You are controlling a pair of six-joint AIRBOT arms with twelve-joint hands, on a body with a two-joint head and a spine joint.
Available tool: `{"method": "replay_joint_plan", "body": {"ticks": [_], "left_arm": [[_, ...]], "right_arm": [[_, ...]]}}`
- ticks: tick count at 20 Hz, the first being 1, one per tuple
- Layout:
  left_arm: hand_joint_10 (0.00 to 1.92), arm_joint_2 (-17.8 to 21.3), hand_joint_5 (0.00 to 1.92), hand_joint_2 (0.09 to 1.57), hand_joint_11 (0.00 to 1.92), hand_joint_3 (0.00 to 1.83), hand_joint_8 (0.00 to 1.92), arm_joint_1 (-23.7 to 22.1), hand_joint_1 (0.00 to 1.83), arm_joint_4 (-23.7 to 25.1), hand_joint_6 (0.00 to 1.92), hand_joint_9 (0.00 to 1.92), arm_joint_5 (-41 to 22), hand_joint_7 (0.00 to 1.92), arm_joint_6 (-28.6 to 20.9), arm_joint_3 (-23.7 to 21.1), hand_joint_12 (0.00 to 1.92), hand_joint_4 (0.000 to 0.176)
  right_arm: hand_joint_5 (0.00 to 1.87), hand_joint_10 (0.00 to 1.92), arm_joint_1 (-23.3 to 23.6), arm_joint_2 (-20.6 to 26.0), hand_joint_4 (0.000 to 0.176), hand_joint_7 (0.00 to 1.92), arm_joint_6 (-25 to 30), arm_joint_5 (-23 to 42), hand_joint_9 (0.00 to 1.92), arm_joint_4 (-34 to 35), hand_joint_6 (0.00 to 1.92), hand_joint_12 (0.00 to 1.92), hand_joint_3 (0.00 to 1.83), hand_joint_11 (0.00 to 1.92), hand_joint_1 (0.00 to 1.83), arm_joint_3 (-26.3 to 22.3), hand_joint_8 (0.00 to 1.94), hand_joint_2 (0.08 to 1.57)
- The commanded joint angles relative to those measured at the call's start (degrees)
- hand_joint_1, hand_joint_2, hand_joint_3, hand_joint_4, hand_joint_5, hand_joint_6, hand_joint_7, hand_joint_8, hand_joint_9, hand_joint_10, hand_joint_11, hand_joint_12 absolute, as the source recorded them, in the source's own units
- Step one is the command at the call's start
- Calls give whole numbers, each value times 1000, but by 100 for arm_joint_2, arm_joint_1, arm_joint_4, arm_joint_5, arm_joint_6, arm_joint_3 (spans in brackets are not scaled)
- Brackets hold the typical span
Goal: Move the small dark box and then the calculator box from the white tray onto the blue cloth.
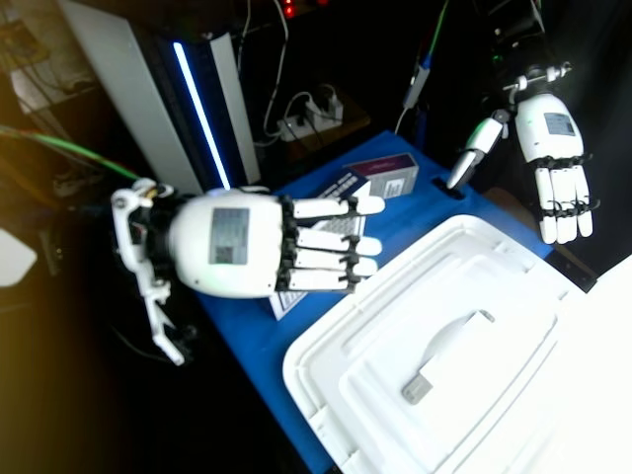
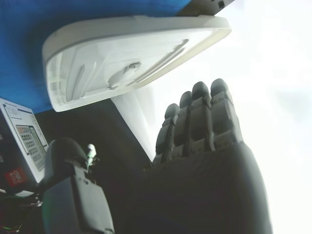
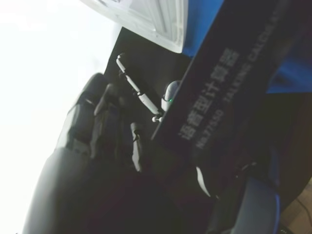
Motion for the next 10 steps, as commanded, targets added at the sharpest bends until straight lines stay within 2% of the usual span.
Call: {"method": "replay_joint_plan", "body": {"ticks": [1,2,3,6,7,8,9,10], "left_arm": [[6,44,0,868,5,0,5,-20,393,-238,0,79,-546,75,2,-1,2,51],[0,53,0,873,0,0,1,-20,403,-309,0,55,-641,68,3,-1,0,50],[0,74,0,872,0,0,0,-21,414,-397,0,42,-727,45,4,-10,0,50],[0,229,0,842,24,0,0,-19,392,-920,0,26,-1052,0,279,-144,11,68],[3,257,0,852,35,0,0,-20,374,-1157,0,32,-1225,0,427,-181,18,42],[3,265,0,852,35,0,0,-20,374,-1205,0,32,-1271,0,438,-186,18,42],[0,313,0,859,6,0,0,-17,399,-1395,0,26,-1497,0,446,-239,5,32],[3,367,0,860,13,0,1,17,385,-1568,0,33,-1685,4,475,-321,7,31]], "right_arm": [[0,2,64,14,176,0,-53,641,10,489,0,555,0,0,686,66,0,589],[0,3,62,36,176,0,-238,835,18,680,0,473,0,0,685,105,0,583],[0,0,62,54,176,0,-348,846,3,843,0,311,0,0,736,116,0,576],[0,0,65,68,176,0,-474,899,0,1147,0,302,0,0,812,268,0,572],[0,0,69,81,176,0,-489,926,0,1260,0,475,0,0,873,334,0,569],[0,0,70,92,176,0,-501,952,0,1300,0,475,0,0,873,342,0,569],[0,0,70,142,176,0,-554,1137,0,1484,0,269,2,0,929,355,0,583],[0,0,70,168,176,0,-593,1304,0,1619,0,225,0,0,903,354,0,581]]}}
